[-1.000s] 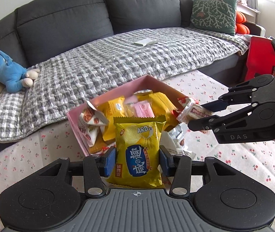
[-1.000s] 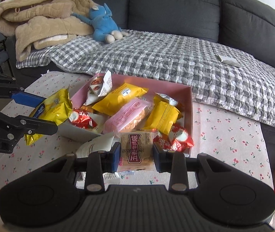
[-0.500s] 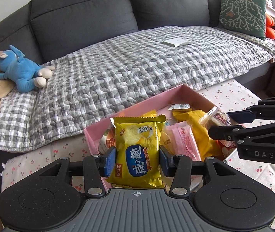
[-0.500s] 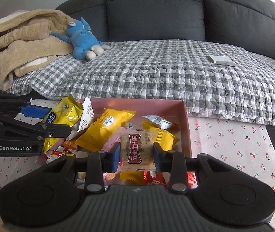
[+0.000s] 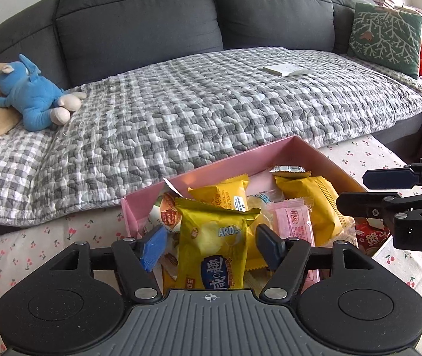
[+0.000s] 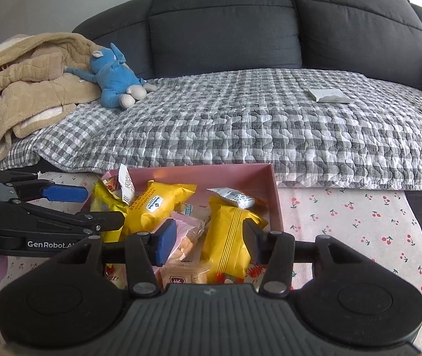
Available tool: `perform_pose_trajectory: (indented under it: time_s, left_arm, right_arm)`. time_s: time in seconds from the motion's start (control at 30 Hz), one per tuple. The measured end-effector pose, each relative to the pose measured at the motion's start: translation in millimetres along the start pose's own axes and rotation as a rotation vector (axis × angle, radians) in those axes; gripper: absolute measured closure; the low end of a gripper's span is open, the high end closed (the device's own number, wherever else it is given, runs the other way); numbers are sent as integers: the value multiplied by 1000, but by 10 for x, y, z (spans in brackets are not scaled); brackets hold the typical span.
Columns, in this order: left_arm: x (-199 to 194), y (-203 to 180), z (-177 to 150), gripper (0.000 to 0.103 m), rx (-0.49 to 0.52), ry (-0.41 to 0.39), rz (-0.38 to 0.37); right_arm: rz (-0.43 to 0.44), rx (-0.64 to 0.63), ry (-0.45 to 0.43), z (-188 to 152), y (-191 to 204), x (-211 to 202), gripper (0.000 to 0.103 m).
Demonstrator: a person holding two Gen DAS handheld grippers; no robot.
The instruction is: Organize snacks
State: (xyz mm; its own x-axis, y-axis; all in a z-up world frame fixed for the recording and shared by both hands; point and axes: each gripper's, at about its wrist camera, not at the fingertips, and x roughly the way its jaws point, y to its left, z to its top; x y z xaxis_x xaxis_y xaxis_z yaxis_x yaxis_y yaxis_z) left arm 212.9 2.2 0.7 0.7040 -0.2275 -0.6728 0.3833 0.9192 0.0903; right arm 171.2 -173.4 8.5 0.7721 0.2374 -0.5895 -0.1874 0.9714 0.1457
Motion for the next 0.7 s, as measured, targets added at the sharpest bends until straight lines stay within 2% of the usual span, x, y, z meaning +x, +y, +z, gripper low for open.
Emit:
perform_pose_trajectory:
  time_s: [0.07, 0.43, 0.53, 0.6, 0.7]
  left_arm:
    - [-36, -11, 7, 28, 7, -8, 1]
    - [-368, -44, -55, 18, 3, -29, -14]
    - [-494, -54, -113, 14, 7, -34, -16]
    - [-582, -60, -166, 11, 7, -39, -16]
    - [-702, -64, -246, 6, -5, -43, -24]
  right_arm:
    - [-5, 2, -3, -3, -1, -16, 52]
    - [8, -3, -16, -3, 34, -196, 36]
    - [22, -16, -12, -12, 63, -264, 28]
    - [34, -27, -8, -26, 80, -319, 19]
    - [38, -57, -3, -59, 128, -399, 12]
